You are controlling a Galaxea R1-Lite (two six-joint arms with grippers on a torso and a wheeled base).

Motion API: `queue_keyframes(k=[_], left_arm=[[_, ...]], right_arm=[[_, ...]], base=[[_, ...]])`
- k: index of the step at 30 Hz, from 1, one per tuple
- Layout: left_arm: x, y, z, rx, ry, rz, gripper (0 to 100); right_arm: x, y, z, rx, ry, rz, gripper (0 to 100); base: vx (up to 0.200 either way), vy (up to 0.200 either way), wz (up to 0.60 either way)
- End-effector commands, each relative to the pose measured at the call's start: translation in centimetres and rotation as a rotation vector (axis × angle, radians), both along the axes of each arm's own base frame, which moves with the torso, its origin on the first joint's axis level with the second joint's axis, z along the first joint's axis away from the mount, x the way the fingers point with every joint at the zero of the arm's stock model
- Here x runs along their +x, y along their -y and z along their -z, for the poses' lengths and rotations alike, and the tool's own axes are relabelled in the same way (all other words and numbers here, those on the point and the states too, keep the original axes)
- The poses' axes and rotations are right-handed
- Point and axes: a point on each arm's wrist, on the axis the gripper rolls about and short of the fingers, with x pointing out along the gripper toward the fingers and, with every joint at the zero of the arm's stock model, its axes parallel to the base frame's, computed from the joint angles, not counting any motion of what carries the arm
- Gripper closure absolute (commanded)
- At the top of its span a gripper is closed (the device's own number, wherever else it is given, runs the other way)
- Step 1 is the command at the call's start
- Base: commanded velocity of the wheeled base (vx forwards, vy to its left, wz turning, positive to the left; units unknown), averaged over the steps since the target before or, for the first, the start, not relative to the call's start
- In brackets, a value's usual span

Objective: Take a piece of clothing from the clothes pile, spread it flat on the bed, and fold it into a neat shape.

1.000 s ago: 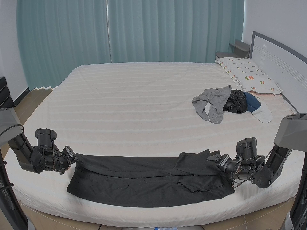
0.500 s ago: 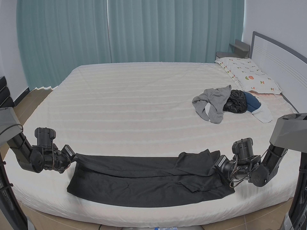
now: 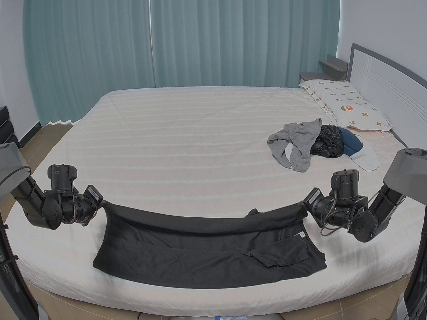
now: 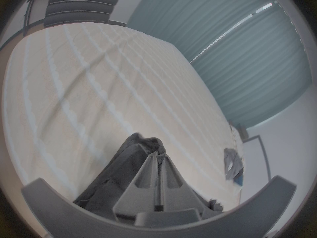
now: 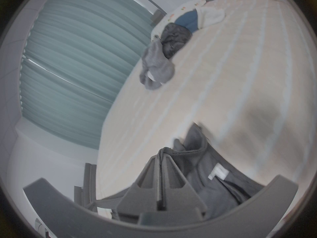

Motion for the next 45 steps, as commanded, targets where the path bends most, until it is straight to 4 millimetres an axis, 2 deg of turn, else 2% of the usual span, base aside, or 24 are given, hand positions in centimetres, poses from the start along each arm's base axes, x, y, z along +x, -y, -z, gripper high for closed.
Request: queue_keyframes(k=[1,8,16,25,37,38,43,45], left_arm=[[0.9,-0.3,-1.2,-0.035,0.075,-0.039,100],[-1.7,0.0,0.8,-0.019,0.109,-0.012,100],[-4.0,0.2,3.5,0.130,-0.005,0.104,100],[-5.3,0.4,4.6,0.198,-0.065,0.171,100],[-6.1,0.8,5.3,0.196,-0.103,0.194,100],[-6.1,0.9,5.3,0.196,-0.106,0.197,0],[-6.2,0.8,5.1,0.198,-0.099,0.194,0],[-6.1,0.6,4.4,0.201,-0.071,0.183,0]], right_arm=[[1.1,0.4,-2.0,0.031,0.118,0.018,100],[-1.2,0.9,0.1,-0.023,0.031,-0.001,100],[-3.5,1.3,2.5,-0.146,-0.064,-0.084,100],[-4.2,1.0,5.0,-0.218,-0.137,-0.135,100],[-4.6,1.1,5.5,-0.253,-0.158,-0.163,100],[-4.6,1.1,5.6,-0.255,-0.161,-0.162,0],[-4.4,1.2,5.0,-0.247,-0.135,-0.155,0],[-4.3,1.3,3.6,-0.232,-0.093,-0.142,0]], base=[[0.000,0.000,0.00],[0.000,0.000,0.00],[0.000,0.000,0.00],[0.000,0.000,0.00],[0.000,0.000,0.00],[0.000,0.000,0.00],[0.000,0.000,0.00],[0.000,0.000,0.00]])
